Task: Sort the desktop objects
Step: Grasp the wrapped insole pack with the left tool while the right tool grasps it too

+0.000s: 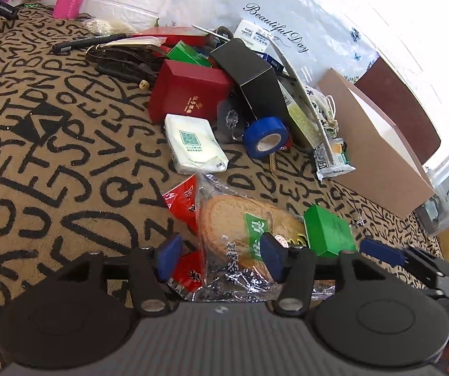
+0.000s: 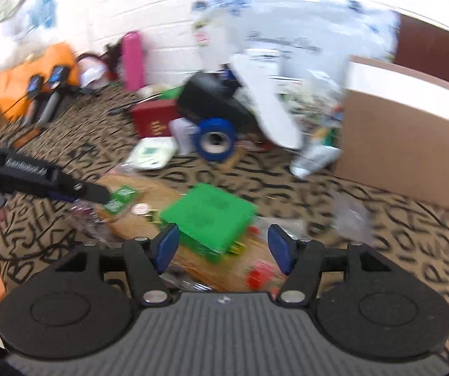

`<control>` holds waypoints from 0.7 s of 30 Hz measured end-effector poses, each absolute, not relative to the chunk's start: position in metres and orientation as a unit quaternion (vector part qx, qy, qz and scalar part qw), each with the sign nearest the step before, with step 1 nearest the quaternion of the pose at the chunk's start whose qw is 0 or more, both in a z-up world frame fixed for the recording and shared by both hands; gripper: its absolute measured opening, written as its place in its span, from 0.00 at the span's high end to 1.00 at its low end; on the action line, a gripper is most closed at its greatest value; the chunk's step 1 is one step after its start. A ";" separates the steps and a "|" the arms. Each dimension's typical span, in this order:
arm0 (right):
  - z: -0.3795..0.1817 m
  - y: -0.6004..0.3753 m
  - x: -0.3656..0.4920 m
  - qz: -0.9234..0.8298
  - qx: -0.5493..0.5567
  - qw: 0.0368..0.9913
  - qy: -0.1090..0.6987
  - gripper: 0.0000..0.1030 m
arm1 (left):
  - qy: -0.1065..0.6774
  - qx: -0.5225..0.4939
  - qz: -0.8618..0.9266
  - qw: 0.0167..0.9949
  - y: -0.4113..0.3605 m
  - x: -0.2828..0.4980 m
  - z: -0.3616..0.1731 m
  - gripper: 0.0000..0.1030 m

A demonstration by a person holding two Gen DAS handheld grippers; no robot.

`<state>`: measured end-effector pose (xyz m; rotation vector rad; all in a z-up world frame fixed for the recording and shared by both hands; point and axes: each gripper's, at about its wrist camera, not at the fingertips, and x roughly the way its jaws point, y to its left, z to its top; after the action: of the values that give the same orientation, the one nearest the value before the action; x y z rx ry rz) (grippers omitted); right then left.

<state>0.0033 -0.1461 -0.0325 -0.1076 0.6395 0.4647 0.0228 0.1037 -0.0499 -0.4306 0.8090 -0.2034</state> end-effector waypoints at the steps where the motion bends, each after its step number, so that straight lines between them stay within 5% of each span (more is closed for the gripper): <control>1: -0.036 -0.139 0.006 0.233 -0.064 0.919 0.311 0.41 | 0.393 -0.208 -0.098 0.890 0.104 0.024 -0.051 0.44; 10: -0.044 -0.141 0.052 0.165 -0.015 0.929 0.332 0.46 | 0.397 -0.201 -0.094 0.890 0.104 0.029 -0.054 0.41; 21: -0.059 -0.187 -0.002 0.190 0.002 0.910 0.369 0.34 | 0.397 -0.168 -0.098 0.897 0.087 0.043 -0.055 0.33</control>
<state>-0.0024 -0.1867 -0.0586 0.0037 0.7611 0.3908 0.0428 0.0865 -0.0554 -0.3480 0.8216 -0.2025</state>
